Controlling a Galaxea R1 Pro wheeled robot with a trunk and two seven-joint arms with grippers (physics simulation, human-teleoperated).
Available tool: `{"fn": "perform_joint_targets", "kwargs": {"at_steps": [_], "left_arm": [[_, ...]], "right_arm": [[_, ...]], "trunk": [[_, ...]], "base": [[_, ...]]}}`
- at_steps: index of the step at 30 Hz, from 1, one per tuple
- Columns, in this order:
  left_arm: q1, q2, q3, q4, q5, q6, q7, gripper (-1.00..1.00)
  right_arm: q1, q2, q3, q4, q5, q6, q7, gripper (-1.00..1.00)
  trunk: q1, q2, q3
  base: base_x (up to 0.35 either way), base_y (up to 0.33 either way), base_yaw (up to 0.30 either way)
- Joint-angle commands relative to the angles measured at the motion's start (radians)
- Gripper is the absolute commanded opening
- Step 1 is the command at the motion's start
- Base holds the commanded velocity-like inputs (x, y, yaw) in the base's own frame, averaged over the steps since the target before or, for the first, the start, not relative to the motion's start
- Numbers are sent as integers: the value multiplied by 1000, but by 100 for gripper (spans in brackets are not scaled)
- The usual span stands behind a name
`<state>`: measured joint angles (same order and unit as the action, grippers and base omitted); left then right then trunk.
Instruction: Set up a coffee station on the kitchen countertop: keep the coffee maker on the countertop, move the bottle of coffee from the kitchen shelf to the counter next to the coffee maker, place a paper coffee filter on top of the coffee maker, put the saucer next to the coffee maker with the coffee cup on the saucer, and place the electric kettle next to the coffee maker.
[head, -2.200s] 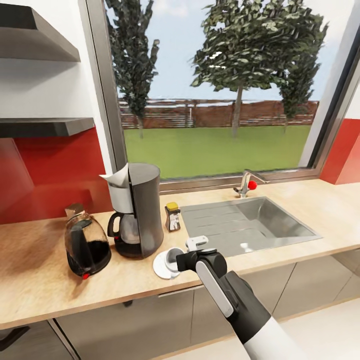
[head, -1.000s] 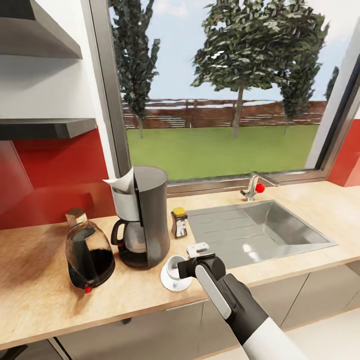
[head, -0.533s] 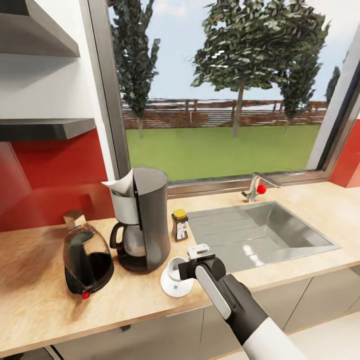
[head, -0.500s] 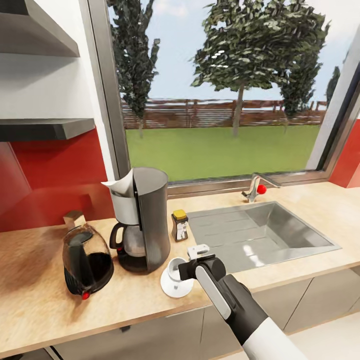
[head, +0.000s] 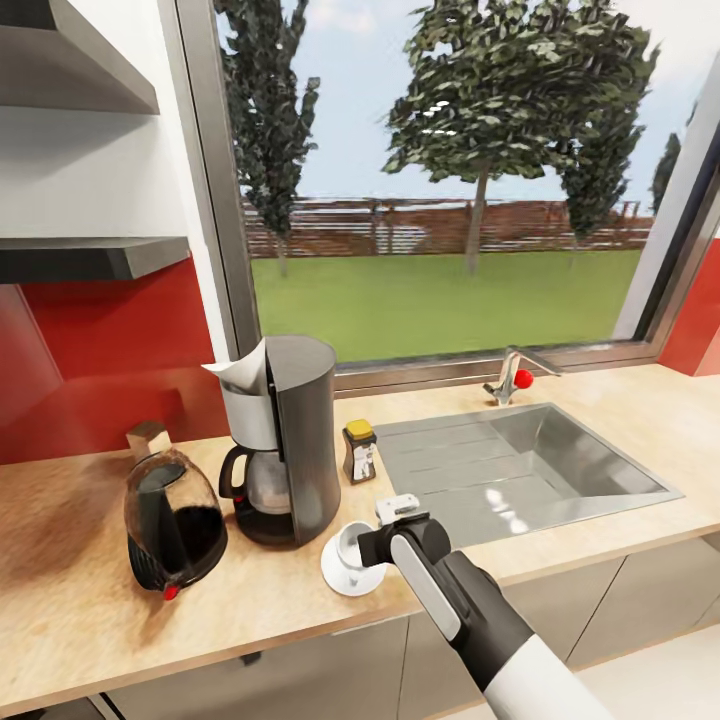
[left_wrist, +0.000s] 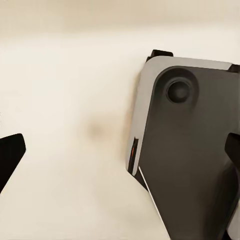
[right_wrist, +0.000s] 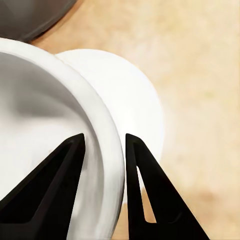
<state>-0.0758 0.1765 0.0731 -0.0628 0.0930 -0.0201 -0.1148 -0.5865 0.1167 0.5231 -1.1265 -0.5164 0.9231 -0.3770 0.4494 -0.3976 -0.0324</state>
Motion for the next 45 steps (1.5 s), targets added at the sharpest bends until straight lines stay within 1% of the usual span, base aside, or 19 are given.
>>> {"fn": "perform_joint_targets", "kwargs": {"at_steps": [1, 5, 6, 20, 23, 25, 27, 28, 31, 38, 45], "left_arm": [[-1, 0, 7, 1, 8, -1, -6, 100], [-1, 0, 7, 1, 8, -1, -6, 100], [-1, 0, 7, 1, 8, -1, -6, 100], [-1, 3, 7, 1, 8, -1, -6, 100], [0, 4, 7, 2, 8, -1, -6, 100], [0, 5, 7, 2, 8, -1, -7, 100], [1, 7, 7, 2, 8, -1, -7, 100], [1, 7, 7, 2, 8, -2, -8, 100], [1, 6, 6, 1, 7, -4, -8, 100], [1, 3, 4, 0, 5, -8, -9, 100], [1, 1, 3, 0, 4, -12, -8, 100]], "right_arm": [[-1, 0, 1, 2, -10, 2, -10, -100], [-1, 0, 1, 3, -10, 2, -10, -100], [-2, 0, 1, 4, -10, 2, -10, 100], [-2, 2, 0, 2, -10, 2, -11, 100], [-3, 5, -5, -44, -9, 1, -12, 100], [-5, 7, -17, -93, -8, 2, -12, 100], [-5, 8, -45, -142, -7, 3, -13, 100], [-5, 8, -76, -178, -6, 3, -14, 100], [-6, 8, -102, -217, -5, 4, -13, 100], [-6, 2, -112, -284, -4, 3, -13, 100], [-5, -4, -109, -293, -2, 2, -13, 100]], "trunk": [[1, -2, -2], [1, -2, -2], [1, -2, -2], [1, -2, -2], [1, -2, -2], [1, -2, -2], [1, -2, -2], [1, -2, -2], [1, -2, -2], [1, -2, -2], [1, -2, -1]], "base": [[0, 0, 0], [0, 0, 0], [0, 0, 0], [0, 0, 0], [0, 0, 0], [0, 0, 0], [0, 0, 0], [0, 0, 0], [0, 0, 0], [-44, -17, -7], [-215, -140, -216]]}}
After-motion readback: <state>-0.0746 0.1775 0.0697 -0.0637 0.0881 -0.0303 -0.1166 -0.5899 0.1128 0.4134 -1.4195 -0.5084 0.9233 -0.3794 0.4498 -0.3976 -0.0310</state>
